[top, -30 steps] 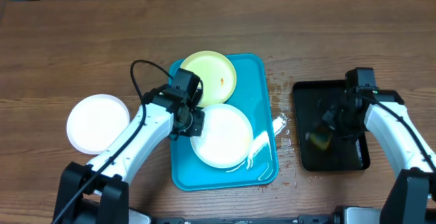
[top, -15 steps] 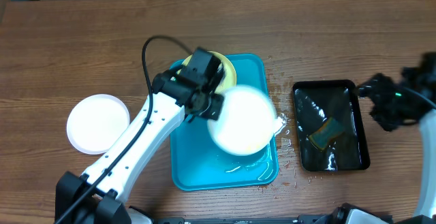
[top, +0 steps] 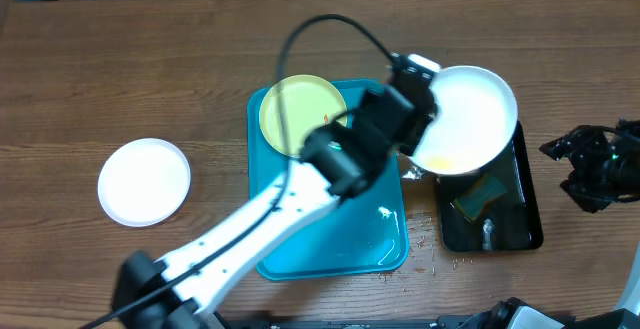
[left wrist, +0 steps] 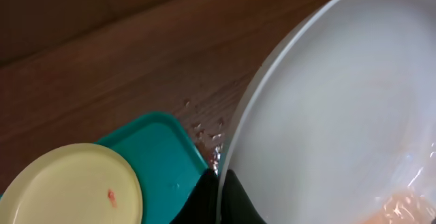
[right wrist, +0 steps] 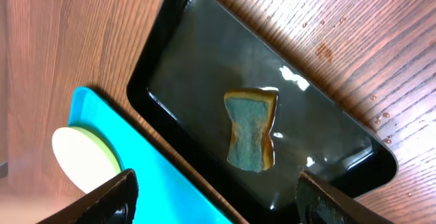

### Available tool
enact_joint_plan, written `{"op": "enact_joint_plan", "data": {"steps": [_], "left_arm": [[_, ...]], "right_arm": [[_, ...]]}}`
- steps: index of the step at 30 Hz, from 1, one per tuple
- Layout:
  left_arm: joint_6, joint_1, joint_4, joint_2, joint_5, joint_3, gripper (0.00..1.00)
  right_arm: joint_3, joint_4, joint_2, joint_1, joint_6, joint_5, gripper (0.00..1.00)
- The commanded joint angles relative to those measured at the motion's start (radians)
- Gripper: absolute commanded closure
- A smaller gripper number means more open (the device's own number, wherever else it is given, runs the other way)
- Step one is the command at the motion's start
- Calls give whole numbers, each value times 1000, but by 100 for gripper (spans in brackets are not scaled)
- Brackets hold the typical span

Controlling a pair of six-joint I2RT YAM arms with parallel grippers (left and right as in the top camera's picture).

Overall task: Clean dirty plates on tray and stack at the side
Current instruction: 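Lift the white plate off the teal tray with the left gripper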

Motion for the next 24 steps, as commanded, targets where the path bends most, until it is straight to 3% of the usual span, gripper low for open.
{"op": "enact_joint_plan", "data": {"steps": [1, 15, 24], "left_arm": [[47, -52, 23, 88, -217, 17, 96], [358, -236, 149, 195, -600, 17, 96], [719, -319, 433, 196, -724, 17, 96]], "right_arm": [[11, -2, -5, -3, -16, -12, 24], [11, -5, -5, -3, -26, -11, 24], [11, -7, -5, -3, -26, -12, 24]]}}
